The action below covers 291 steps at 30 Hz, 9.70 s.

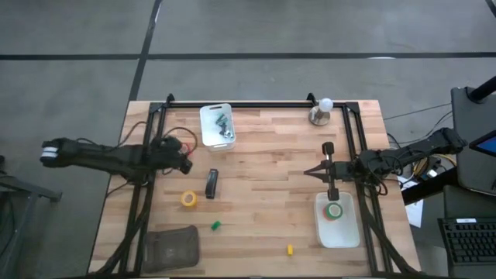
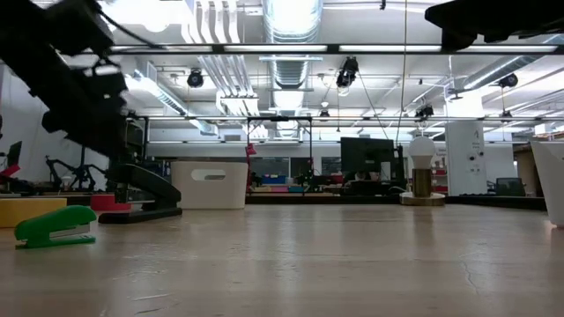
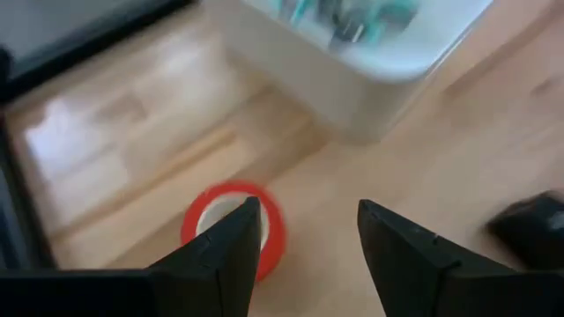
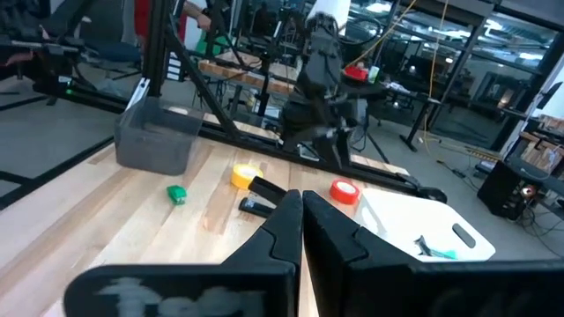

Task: Pick and place Stapler, Stapler remover, tape
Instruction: Put the red tape into the bottom white bin, then put the yellow tape into the bottom white bin

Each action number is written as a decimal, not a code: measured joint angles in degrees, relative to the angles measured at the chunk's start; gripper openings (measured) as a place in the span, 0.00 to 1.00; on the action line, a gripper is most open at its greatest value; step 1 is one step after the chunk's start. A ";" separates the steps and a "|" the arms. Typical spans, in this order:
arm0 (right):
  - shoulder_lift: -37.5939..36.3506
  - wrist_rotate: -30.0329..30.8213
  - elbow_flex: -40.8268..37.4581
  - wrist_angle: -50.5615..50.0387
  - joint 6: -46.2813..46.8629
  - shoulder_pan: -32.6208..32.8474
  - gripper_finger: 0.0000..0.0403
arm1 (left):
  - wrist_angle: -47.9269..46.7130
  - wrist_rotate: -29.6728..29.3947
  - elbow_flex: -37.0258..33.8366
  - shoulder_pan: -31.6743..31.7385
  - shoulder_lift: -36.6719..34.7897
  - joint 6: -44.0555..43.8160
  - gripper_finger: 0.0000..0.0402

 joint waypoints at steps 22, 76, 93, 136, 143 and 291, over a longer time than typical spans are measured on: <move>1.18 0.01 0.01 0.06 0.52 0.00 0.02 | 5.31 15.89 -0.10 19.75 15.28 8.00 0.44; 11.05 2.46 0.01 19.51 13.97 -0.04 0.06 | 81.17 22.19 13.45 -11.92 26.68 23.48 0.14; 26.92 9.12 6.44 24.51 14.08 0.00 0.42 | 90.77 28.19 30.09 -12.78 51.03 25.75 0.14; 29.97 4.52 9.51 25.76 15.53 0.00 0.42 | 87.71 27.58 33.42 -13.26 53.85 28.57 0.14; 29.97 4.52 10.15 25.85 15.53 0.00 0.40 | 87.75 27.58 33.43 -13.28 53.98 26.97 0.14; 24.62 31.66 27.03 -33.60 40.71 29.20 0.29 | -10.51 34.81 16.52 -19.95 34.55 -25.32 0.44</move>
